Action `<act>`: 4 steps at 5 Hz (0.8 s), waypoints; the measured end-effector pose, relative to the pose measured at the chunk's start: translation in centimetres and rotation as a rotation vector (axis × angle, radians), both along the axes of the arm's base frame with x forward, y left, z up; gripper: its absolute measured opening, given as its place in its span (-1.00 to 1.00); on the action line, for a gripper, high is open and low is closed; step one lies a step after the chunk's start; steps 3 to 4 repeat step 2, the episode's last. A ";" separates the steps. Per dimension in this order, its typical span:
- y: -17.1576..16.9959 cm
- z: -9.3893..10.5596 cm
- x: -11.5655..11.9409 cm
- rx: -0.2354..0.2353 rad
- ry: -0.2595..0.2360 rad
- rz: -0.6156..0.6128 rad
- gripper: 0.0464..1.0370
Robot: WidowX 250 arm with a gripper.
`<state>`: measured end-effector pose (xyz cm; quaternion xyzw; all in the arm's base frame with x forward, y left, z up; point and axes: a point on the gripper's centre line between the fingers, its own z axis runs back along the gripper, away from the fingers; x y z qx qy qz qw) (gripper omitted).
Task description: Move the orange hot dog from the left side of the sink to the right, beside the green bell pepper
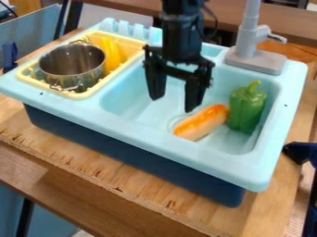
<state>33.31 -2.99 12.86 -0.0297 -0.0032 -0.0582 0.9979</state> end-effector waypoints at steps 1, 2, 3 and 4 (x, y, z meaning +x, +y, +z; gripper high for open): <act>-0.2 3.5 -0.4 -0.063 -0.098 0.004 0.92; 1.6 4.3 -1.4 -0.074 -0.064 0.030 0.92; 1.6 4.3 -1.4 -0.074 -0.064 0.030 0.92; 1.6 4.3 -1.4 -0.074 -0.064 0.030 0.92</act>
